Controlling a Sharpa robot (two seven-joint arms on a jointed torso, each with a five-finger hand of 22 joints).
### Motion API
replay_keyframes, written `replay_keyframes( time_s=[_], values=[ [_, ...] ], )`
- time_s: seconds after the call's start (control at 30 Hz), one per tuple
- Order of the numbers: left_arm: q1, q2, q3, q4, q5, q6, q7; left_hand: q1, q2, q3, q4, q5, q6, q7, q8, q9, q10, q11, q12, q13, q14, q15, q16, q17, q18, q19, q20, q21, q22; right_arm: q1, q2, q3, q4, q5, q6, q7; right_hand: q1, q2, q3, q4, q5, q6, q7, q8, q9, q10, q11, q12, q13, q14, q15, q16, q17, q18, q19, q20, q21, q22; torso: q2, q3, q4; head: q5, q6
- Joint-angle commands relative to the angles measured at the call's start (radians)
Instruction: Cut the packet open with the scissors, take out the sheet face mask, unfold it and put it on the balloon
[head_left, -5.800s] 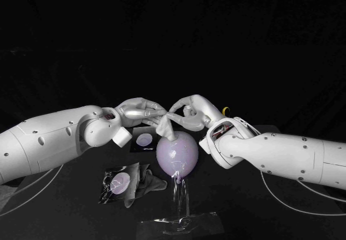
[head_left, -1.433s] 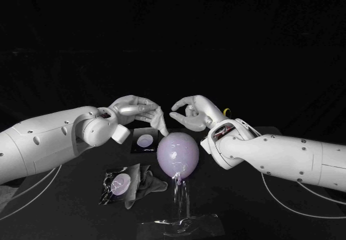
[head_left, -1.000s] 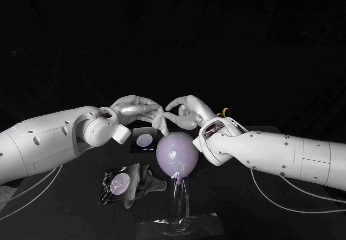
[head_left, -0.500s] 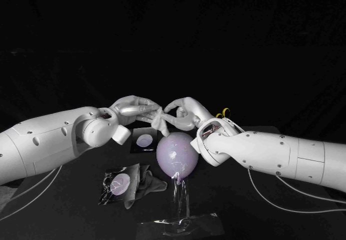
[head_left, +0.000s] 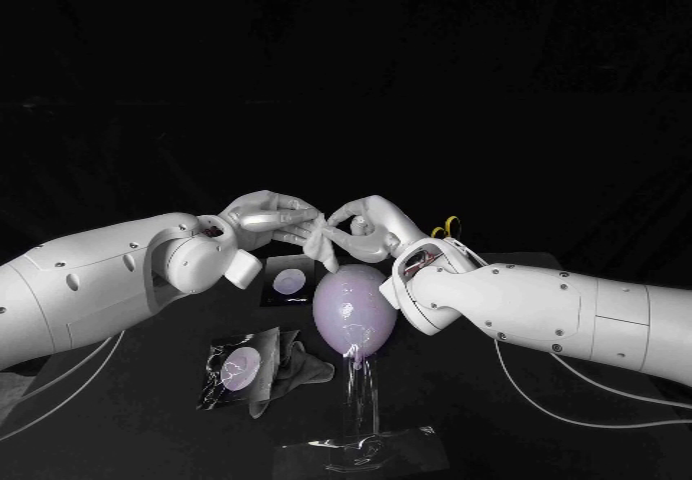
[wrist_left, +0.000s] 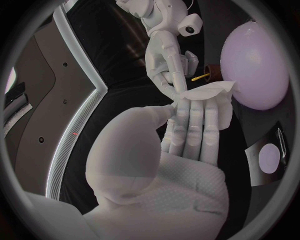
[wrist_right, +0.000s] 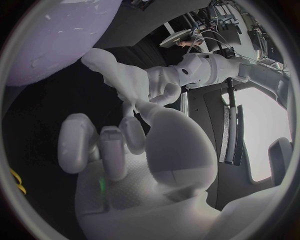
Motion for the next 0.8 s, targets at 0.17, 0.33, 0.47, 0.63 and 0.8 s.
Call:
replay_keyframes(
  time_s=[0.17, 0.33, 0.47, 0.63, 0.8],
  values=[
    [0.001, 0.007, 0.002, 0.006, 0.005, 0.028, 0.012, 0.004, 0.007, 0.003, 0.000, 0.006, 0.005, 0.000, 0.004, 0.262, 0.008, -0.001, 0.003, 0.001, 0.002, -0.005, 0.003, 0.002, 0.011, 0.005, 0.001, 0.005, 0.001, -0.001, 0.003, 0.001, 0.007, 0.021, 0.011, 0.051, 0.001, 0.010, 0.004, 0.001, -0.006, 0.009, 0.002, 0.006, 0.001, 0.008, 0.001, 0.007, 0.067, 0.104, -0.006, 0.003, 0.264, 0.016, 0.007, 0.001, 0.005, 0.183, 0.000, -0.0001, -0.0003, -0.002, -0.001],
    [0.001, 0.007, 0.002, 0.005, 0.004, 0.028, 0.012, 0.004, 0.006, 0.005, 0.000, 0.006, 0.004, 0.001, 0.004, 0.264, 0.008, -0.001, 0.003, 0.001, 0.002, -0.005, 0.003, 0.002, 0.011, 0.005, 0.001, 0.005, 0.001, -0.001, 0.002, 0.001, 0.011, 0.022, -0.004, 0.058, 0.022, 0.012, 0.009, -0.013, -0.006, 0.025, -0.007, 0.013, 0.006, 0.014, -0.007, 0.018, 0.074, 0.104, -0.011, 0.003, 0.264, 0.014, 0.012, -0.004, 0.016, 0.186, 0.000, 0.0001, 0.0004, -0.001, -0.001],
    [0.001, 0.007, 0.002, 0.005, 0.004, 0.028, 0.012, 0.004, 0.006, 0.005, 0.000, 0.006, 0.004, 0.001, 0.004, 0.264, 0.008, -0.001, 0.003, 0.001, 0.002, -0.005, 0.003, 0.002, 0.011, 0.005, 0.001, 0.005, 0.001, -0.001, 0.001, 0.001, 0.013, 0.018, -0.025, 0.059, 0.054, 0.017, 0.019, -0.038, -0.006, 0.053, -0.021, 0.031, 0.017, 0.029, -0.019, 0.042, 0.089, 0.104, -0.021, 0.003, 0.264, 0.011, 0.018, -0.012, 0.030, 0.190, 0.000, 0.0000, 0.0004, -0.001, -0.001],
    [0.001, 0.007, 0.002, 0.005, 0.003, 0.029, 0.012, 0.004, 0.006, 0.005, 0.000, 0.006, 0.004, 0.001, 0.004, 0.264, 0.008, -0.001, 0.003, 0.001, 0.002, -0.005, 0.003, 0.002, 0.011, 0.005, 0.001, 0.005, 0.001, -0.002, -0.001, 0.001, 0.015, 0.015, -0.051, 0.055, 0.094, 0.026, 0.046, -0.077, -0.006, 0.099, -0.047, 0.082, 0.051, 0.054, -0.041, 0.082, 0.114, 0.104, -0.040, 0.003, 0.264, 0.006, 0.029, -0.029, 0.055, 0.196, 0.000, 0.0000, -0.0001, -0.001, 0.000],
    [0.001, 0.006, 0.002, 0.004, 0.001, 0.028, 0.012, 0.004, 0.006, 0.005, 0.000, 0.006, 0.004, 0.001, 0.004, 0.264, 0.008, -0.001, 0.003, 0.001, 0.002, -0.005, 0.003, 0.002, 0.011, 0.005, 0.001, 0.005, 0.001, -0.002, -0.006, 0.001, 0.017, 0.014, -0.065, 0.049, 0.097, 0.031, 0.069, -0.088, -0.006, 0.100, -0.052, 0.107, 0.074, 0.064, -0.047, 0.095, 0.122, 0.104, -0.047, 0.003, 0.264, 0.004, 0.033, -0.038, 0.064, 0.199, 0.000, 0.0003, 0.0003, -0.001, 0.000]
  ],
)
